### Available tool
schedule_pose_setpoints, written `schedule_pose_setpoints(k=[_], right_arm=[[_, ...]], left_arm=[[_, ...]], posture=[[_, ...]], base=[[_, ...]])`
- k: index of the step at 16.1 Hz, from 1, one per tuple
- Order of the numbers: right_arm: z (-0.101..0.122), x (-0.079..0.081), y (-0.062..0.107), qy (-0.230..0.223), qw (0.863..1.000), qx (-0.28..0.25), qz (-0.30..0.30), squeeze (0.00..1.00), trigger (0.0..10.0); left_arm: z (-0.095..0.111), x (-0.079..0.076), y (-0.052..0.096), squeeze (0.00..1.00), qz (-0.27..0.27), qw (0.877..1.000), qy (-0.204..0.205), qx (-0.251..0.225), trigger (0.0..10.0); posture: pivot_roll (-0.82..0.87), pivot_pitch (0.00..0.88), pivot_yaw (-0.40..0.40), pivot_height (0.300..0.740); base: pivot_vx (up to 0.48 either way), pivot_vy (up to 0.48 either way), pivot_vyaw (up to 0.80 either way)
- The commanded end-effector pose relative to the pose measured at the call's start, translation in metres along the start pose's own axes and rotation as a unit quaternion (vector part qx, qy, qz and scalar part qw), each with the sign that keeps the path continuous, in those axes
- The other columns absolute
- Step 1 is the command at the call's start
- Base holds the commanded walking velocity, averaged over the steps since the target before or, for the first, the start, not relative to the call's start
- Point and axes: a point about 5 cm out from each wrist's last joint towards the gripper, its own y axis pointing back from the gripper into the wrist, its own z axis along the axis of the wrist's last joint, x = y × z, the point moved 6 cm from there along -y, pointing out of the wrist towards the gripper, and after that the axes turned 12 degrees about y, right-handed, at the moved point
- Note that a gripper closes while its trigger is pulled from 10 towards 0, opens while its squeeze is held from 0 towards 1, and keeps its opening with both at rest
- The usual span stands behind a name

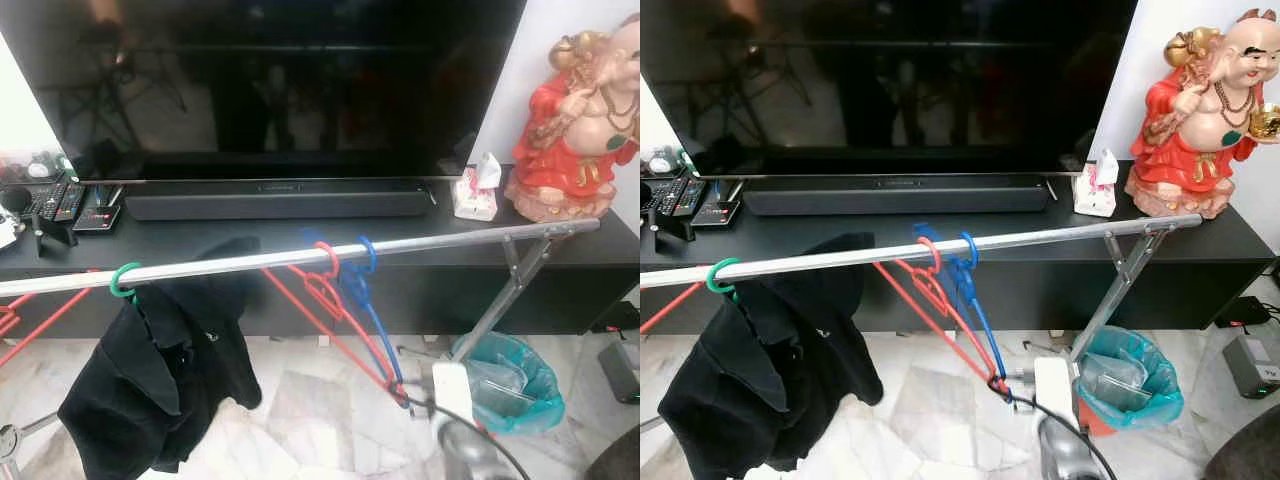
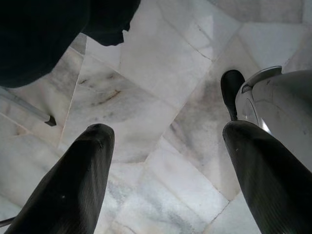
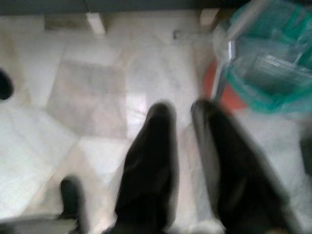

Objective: Hang hanger

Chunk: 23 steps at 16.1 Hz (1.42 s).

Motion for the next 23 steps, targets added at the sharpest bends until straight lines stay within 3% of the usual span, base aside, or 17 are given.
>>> schedule_pose_setpoints(k=[1, 4, 5, 7, 10, 16, 18, 20, 22, 23], right_arm=[[-0.006, -0.008, 0.0, 0.0, 1.0, 0.011, -0.015, 0.0, 10.0], [0.006, -0.022, -0.001, -0.011, 0.999, -0.01, -0.044, 0.0, 10.0], [0.033, -0.027, -0.002, -0.031, 0.997, -0.056, -0.05, 0.0, 10.0], [0.065, -0.025, -0.002, -0.043, 0.993, -0.104, -0.04, 0.0, 10.0], [0.087, -0.025, -0.001, -0.046, 0.989, -0.134, -0.036, 0.0, 10.0], [0.114, -0.022, 0.0, -0.051, 0.986, -0.161, -0.011, 0.0, 10.0], [0.121, -0.017, -0.001, -0.014, 0.989, -0.15, 0.0, 0.0, 10.0], [0.132, -0.019, 0.0, -0.021, 0.987, -0.161, 0.0, 0.0, 10.0], [0.168, -0.025, 0.009, -0.049, 0.973, -0.225, -0.001, 0.0, 10.0], [0.175, -0.027, 0.011, -0.052, 0.97, -0.238, -0.005, 0.0, 10.0]], left_arm=[[-0.002, 0.0, 0.0, 0.0, 0.0, 1.0, 0.002, 0.006, 10.0], [-0.001, 0.0, 0.0, 0.0, 0.0, 1.0, 0.001, 0.004, 10.0], [-0.001, 0.0, 0.0, 0.0, 0.0, 1.0, 0.0, 0.003, 10.0], [0.0, 0.0, 0.0, 0.0, 0.0, 1.0, 0.0, 0.001, 10.0], [0.0, 0.0, 0.0, 0.0, 0.0, 1.0, 0.0, -0.001, 10.0], [0.002, 0.001, 0.0, 0.0, 0.002, 1.0, -0.005, -0.003, 10.0], [0.003, 0.001, 0.0, 0.0, 0.002, 1.0, -0.007, -0.003, 10.0], [0.003, 0.001, 0.0, 0.0, 0.002, 1.0, -0.008, -0.004, 10.0], [0.004, 0.002, 0.0, 0.0, 0.001, 1.0, -0.009, -0.005, 10.0], [0.004, 0.001, 0.0, 0.0, 0.001, 1.0, -0.01, -0.004, 10.0]], posture=[[-0.01, 0.0, 0.009, 0.74], [-0.01, 0.0, 0.01, 0.74], [-0.01, 0.0, 0.012, 0.74], [-0.01, 0.0, 0.012, 0.74], [0.0, 0.0, 0.012, 0.74], [0.0, 0.0, 0.015, 0.74], [0.0, 0.0, 0.017, 0.74], [0.0, 0.0, 0.017, 0.74], [0.0, 0.0, 0.018, 0.74], [0.0, 0.0, 0.018, 0.74]], base=[[0.0, 0.0, 0.0], [0.0, 0.0, 0.0], [0.0, 0.0, 0.0], [0.0, 0.0, 0.0], [0.0, 0.0, 0.0], [0.0, 0.0, 0.0], [0.0, 0.0, 0.0], [0.0, 0.0, 0.0], [0.0, 0.0, 0.0], [0.0, 0.0, 0.0]])
